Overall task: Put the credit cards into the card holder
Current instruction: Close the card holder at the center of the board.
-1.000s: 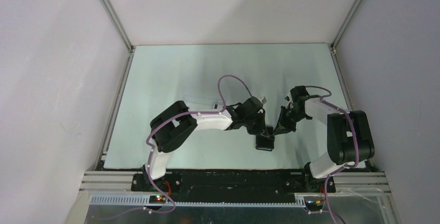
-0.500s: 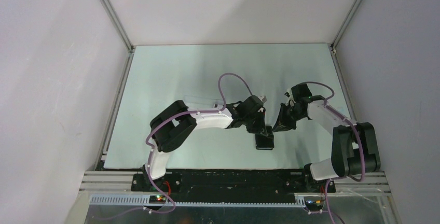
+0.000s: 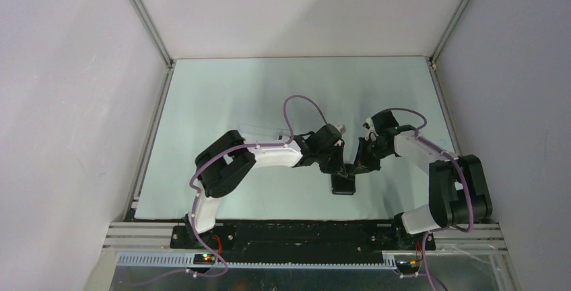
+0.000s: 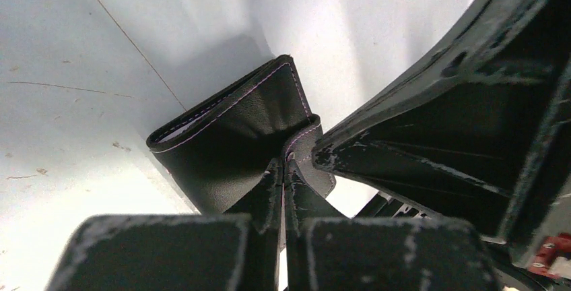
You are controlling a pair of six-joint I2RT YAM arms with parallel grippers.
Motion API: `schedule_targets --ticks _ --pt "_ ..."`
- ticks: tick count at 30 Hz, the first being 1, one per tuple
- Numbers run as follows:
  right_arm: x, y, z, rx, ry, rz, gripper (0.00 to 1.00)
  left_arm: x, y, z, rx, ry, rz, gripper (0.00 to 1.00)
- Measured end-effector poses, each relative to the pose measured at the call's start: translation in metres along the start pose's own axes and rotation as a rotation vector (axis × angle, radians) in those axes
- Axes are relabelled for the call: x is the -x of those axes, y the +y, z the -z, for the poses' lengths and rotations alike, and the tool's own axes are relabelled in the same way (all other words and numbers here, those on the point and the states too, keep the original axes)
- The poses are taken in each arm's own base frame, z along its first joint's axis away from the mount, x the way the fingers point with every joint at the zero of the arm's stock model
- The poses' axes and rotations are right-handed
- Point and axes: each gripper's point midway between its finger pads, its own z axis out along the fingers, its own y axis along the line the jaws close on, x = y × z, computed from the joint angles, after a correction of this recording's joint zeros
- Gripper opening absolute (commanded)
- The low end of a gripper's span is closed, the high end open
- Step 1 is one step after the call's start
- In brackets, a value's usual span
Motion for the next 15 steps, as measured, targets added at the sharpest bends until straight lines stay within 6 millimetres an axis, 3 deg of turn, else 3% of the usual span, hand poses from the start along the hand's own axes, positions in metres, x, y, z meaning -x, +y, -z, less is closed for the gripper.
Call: schedule_targets --ticks 8,15 --pt "-0.012 -0.007 -0.016 -0.039 0.052 0.001 0.00 0.000 0.000 -0.002 0.000 0.005 0.001 0.00" --pt "-0.013 -0.008 -0.018 -0.055 0.055 -0.008 0.00 -0.001 0.000 -0.004 0.005 0.018 0.004 0.00"
